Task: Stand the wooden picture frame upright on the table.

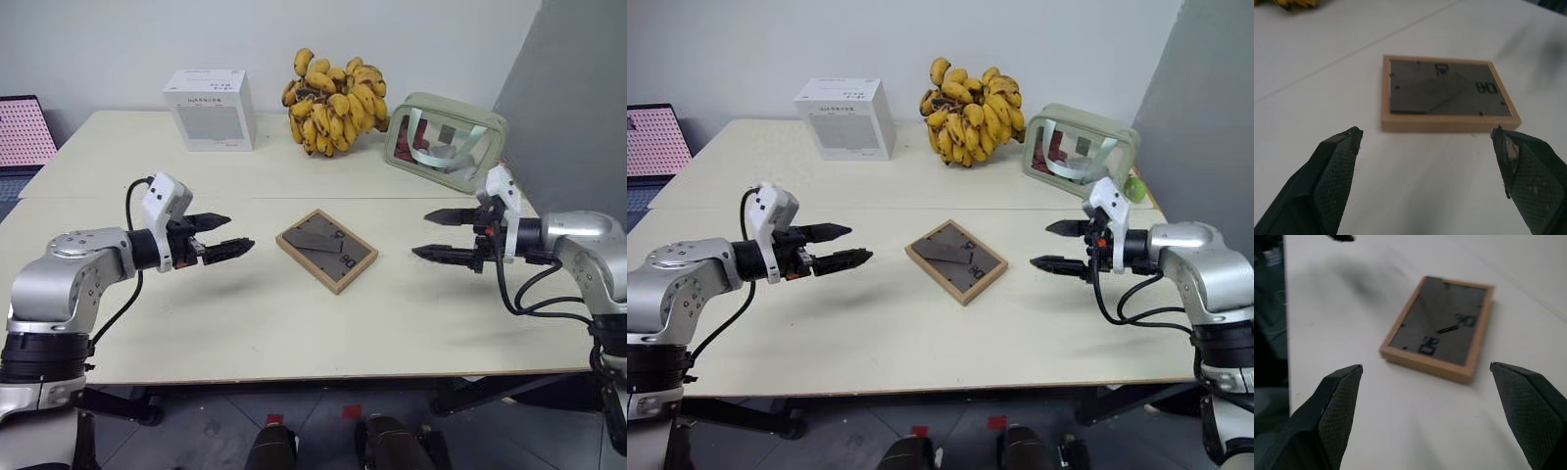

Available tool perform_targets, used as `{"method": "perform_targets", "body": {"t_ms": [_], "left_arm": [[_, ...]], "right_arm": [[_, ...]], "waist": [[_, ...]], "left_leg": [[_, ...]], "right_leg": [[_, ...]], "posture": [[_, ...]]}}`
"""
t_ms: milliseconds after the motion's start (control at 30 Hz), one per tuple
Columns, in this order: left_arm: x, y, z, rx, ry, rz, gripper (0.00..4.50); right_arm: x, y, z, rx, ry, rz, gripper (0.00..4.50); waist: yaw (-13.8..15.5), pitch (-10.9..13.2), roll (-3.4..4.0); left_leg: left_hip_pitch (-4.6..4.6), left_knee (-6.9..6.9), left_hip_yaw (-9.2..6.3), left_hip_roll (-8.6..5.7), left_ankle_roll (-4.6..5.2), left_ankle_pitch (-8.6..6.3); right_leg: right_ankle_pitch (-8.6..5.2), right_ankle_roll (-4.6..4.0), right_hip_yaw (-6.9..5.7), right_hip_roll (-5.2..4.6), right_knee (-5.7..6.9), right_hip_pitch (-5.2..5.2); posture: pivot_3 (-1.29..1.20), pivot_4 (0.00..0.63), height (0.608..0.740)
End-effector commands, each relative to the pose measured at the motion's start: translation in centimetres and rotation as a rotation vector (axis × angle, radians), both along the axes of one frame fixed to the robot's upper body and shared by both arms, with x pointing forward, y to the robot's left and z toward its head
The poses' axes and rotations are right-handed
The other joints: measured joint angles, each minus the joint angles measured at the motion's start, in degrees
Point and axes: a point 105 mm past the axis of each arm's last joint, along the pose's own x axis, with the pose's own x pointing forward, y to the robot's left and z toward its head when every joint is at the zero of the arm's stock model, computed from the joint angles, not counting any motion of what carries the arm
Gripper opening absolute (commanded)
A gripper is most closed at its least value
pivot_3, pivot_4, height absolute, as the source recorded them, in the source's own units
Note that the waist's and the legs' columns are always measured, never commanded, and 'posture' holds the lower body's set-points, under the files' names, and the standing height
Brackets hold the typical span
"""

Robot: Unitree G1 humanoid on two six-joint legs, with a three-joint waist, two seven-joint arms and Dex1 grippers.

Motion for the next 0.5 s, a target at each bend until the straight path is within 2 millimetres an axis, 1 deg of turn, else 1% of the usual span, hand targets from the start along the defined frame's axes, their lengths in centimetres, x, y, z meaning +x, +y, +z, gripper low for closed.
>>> {"method": "perform_targets", "body": {"t_ms": [33, 100, 233, 300, 333, 400, 500], "left_arm": [[-0.2, -0.1, 0.8, 0.035, -0.049, -0.007, 4.5], [-0.3, 0.1, 0.6, 0.037, -0.044, 0.009, 4.5], [-0.4, 0.6, 0.6, 0.025, -0.056, 0.049, 4.5], [-0.2, 1.0, 0.1, 0.011, -0.048, 0.096, 4.5], [-0.1, 1.2, -0.3, 0.001, -0.042, 0.122, 4.5], [0.2, 1.4, -1.1, -0.011, -0.04, 0.187, 4.15], [0.2, 0.4, -2.6, -0.063, -0.034, 0.257, 3.57]], "right_arm": [[0.8, 0.0, 0.8, -0.024, -0.042, 0.021, 4.42], [1.7, 0.1, 0.7, -0.024, -0.053, 0.004, 4.42], [3.1, 0.3, 0.6, -0.022, -0.074, -0.013, 4.42], [4.0, 0.6, 0.5, 0.0, -0.08, -0.035, 4.42], [4.8, 0.8, 0.5, 0.016, -0.096, -0.066, 4.42], [7.1, 0.7, 0.3, 0.027, -0.143, -0.178, 4.05], [9.6, 0.8, -1.4, -0.032, -0.208, -0.28, 3.44]], "waist": [[0.0, 0.0, 0.0], [0.0, 0.0, 0.0], [-0.1, 0.0, 0.0], [-0.1, 0.0, 0.0], [-0.1, 0.0, 0.0], [-0.4, 0.0, 0.0], [-0.5, 0.0, -0.01]], "left_leg": [[-0.02, 0.0, 0.0, 0.0, 0.0, 0.0], [-0.04, -0.01, 0.06, -0.01, 0.0, 0.0], [-0.03, -0.09, 0.08, 0.0, 0.0, 0.0], [-0.05, -0.1, 0.08, 0.01, 0.0, 0.0], [-0.05, -0.1, 0.08, 0.02, 0.0, 0.0], [-0.01, -0.09, 0.11, 0.01, 0.0, 0.0], [-0.01, -0.06, 0.15, 0.0, 0.0, 0.01]], "right_leg": [[0.04, 0.08, 0.0, 0.0, 0.0, -0.01], [0.07, 0.22, 0.05, -0.01, -0.01, -0.06], [0.07, 0.22, 0.06, 0.0, 0.01, -0.12], [0.07, 0.21, 0.05, 0.01, 0.05, -0.19], [0.07, 0.21, 0.05, 0.02, 0.08, -0.2], [0.07, 0.21, 0.09, 0.02, 0.15, -0.2], [0.1, 0.25, 0.14, 0.0, 0.19, -0.19]], "posture": [[0.0, 0.15, 0.74], [0.0, 0.15, 0.74], [0.0, 0.15, 0.74], [0.0, 0.15, 0.74], [0.0, 0.15, 0.74], [0.0, 0.15, 0.74], [0.0, 0.15, 0.74]]}}
